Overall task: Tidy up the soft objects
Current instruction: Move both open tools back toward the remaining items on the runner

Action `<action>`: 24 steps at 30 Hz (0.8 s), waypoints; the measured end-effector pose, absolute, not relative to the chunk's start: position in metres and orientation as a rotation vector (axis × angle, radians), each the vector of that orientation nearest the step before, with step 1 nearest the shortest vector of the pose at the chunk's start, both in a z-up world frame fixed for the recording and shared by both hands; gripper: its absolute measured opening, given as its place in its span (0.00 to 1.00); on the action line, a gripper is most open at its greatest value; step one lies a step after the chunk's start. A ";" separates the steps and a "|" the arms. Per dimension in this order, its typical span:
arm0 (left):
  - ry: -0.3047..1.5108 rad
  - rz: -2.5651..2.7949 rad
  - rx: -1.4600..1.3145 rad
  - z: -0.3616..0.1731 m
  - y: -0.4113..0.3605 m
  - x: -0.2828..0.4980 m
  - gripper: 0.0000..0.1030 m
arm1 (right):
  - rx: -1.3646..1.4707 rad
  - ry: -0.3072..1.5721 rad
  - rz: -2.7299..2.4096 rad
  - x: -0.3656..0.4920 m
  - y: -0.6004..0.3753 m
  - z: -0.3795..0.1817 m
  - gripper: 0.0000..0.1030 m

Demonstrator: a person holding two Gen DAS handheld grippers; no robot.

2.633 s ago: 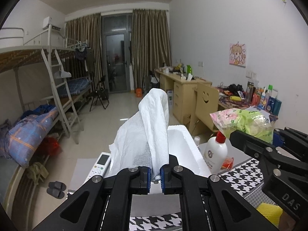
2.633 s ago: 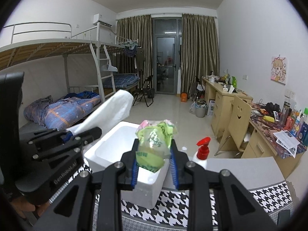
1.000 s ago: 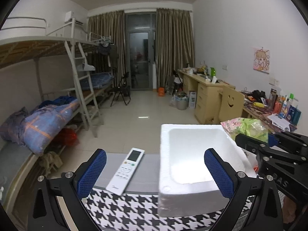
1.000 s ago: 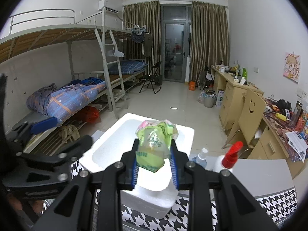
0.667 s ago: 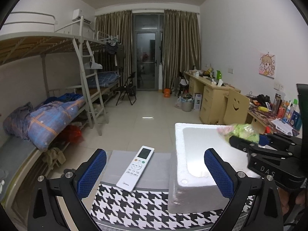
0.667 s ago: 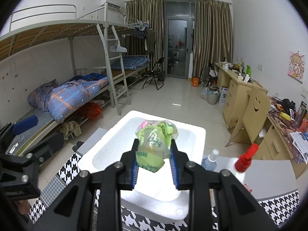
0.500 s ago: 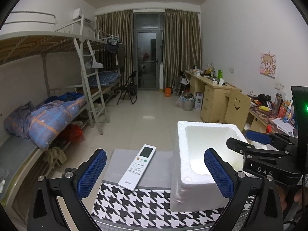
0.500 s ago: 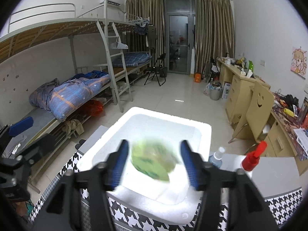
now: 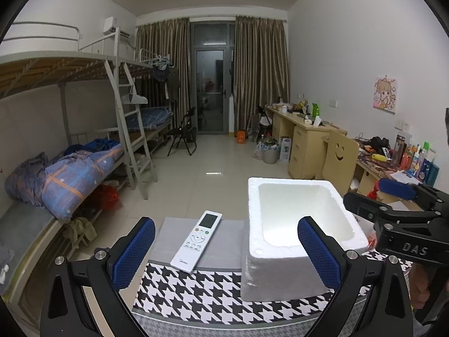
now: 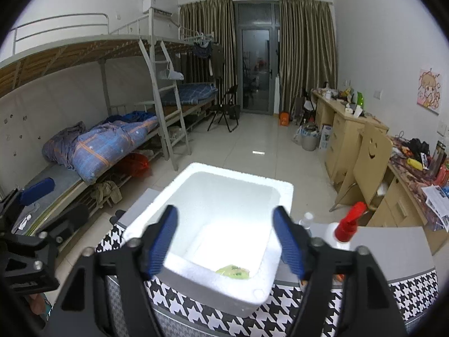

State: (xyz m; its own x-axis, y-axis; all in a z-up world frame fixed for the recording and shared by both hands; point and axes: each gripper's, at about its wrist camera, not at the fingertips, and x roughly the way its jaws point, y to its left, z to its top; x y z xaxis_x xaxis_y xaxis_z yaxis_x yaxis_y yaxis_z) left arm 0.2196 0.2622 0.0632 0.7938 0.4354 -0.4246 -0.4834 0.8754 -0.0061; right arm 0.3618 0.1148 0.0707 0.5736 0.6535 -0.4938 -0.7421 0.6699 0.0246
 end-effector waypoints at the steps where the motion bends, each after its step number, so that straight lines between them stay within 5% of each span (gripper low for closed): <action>1: 0.425 0.496 -0.115 0.064 0.261 0.218 0.99 | -0.193 0.483 0.816 0.357 0.111 0.074 0.86; 24: 0.386 0.474 -0.082 0.080 0.205 0.168 0.99 | -0.154 0.377 0.831 0.296 0.042 0.098 0.89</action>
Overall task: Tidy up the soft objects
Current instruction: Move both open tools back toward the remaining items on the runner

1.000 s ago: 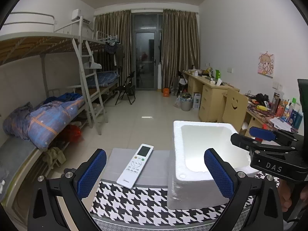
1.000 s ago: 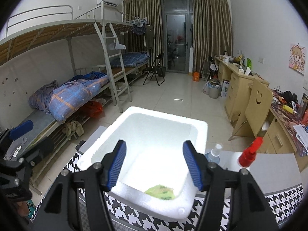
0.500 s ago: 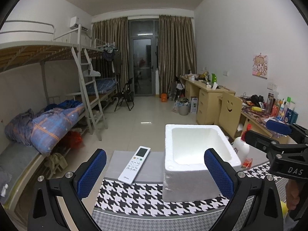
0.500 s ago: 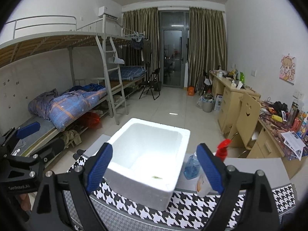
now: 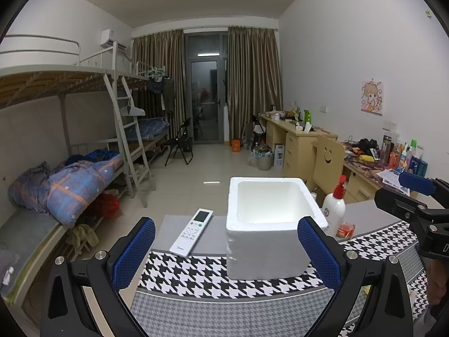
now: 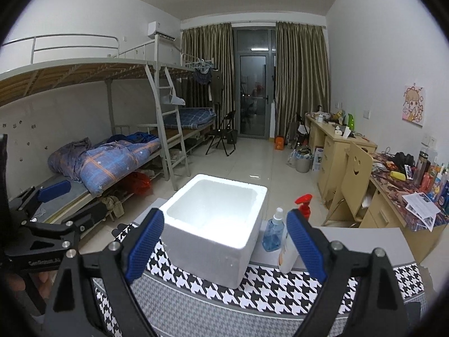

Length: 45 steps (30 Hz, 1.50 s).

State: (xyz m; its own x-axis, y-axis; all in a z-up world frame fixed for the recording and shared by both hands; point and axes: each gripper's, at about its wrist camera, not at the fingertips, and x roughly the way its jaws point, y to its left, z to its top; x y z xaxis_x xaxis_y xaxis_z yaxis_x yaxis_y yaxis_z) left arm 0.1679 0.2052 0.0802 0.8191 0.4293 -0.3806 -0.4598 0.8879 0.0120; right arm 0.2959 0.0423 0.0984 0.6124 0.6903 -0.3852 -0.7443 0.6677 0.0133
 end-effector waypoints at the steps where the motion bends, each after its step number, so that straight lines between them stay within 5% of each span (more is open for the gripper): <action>1: 0.381 0.469 -0.080 0.081 0.202 0.165 0.99 | -0.152 0.374 0.832 0.294 0.039 0.098 0.89; 45: 0.252 0.432 -0.086 0.042 0.115 0.098 0.99 | -0.168 0.286 0.823 0.238 -0.058 0.053 0.89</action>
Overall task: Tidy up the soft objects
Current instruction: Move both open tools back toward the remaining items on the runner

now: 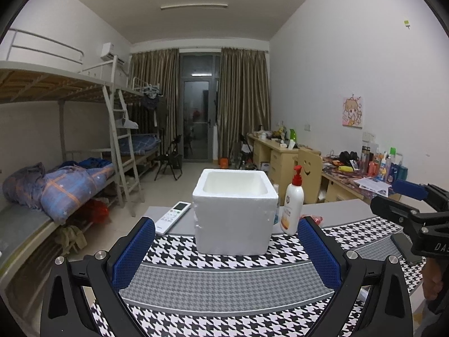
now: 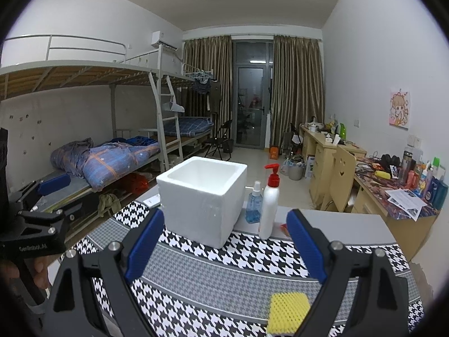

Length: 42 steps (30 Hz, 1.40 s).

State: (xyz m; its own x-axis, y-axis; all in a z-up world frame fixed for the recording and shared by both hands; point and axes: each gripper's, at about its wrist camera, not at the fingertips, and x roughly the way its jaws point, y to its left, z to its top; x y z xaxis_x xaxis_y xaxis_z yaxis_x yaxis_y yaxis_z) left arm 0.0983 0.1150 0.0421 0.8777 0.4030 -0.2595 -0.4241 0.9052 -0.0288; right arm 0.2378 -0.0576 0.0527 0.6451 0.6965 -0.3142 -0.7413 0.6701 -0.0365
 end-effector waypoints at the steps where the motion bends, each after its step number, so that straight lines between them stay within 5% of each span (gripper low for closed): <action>1: 0.249 0.432 -0.095 0.039 0.113 0.096 0.99 | -0.169 0.283 0.825 0.236 -0.060 0.051 0.89; 42: 0.336 0.145 -0.087 -0.008 0.032 0.149 0.99 | -0.121 0.356 0.647 0.247 -0.157 -0.003 0.89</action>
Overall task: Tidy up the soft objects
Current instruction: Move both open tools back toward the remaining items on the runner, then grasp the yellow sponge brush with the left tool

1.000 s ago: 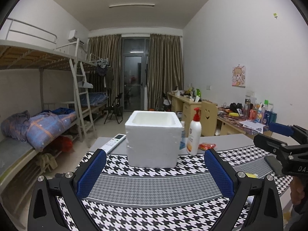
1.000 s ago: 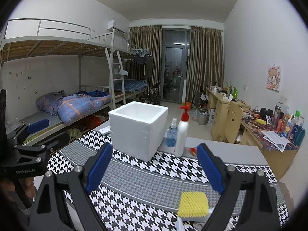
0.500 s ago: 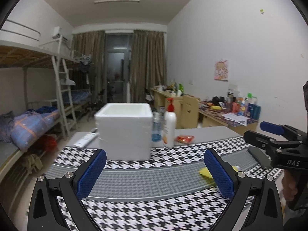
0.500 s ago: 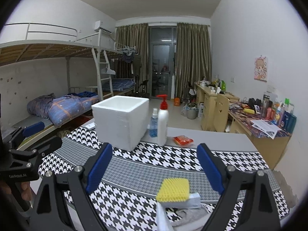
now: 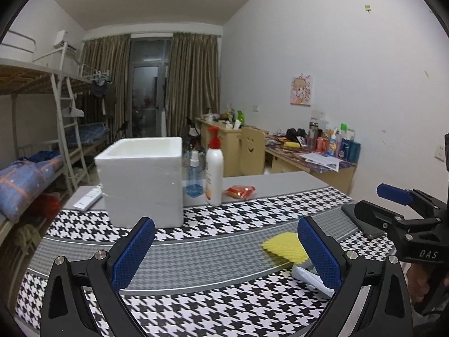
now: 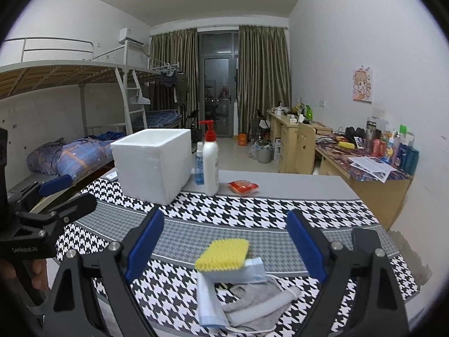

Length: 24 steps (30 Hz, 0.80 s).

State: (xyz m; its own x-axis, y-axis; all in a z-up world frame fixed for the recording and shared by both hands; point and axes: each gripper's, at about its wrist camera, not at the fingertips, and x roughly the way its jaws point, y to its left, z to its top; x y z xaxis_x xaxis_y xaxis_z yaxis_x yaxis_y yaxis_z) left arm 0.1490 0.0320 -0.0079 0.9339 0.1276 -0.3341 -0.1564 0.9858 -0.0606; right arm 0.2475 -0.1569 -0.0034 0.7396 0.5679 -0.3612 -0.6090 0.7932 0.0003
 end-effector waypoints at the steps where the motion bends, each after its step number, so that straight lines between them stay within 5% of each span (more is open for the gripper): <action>1: 0.343 0.136 -0.086 -0.010 0.031 0.152 0.99 | -0.120 0.357 0.643 0.247 -0.159 -0.005 0.89; 24: 0.449 -0.053 -0.008 -0.037 -0.014 0.198 0.99 | -0.096 0.439 0.527 0.265 -0.199 -0.038 0.89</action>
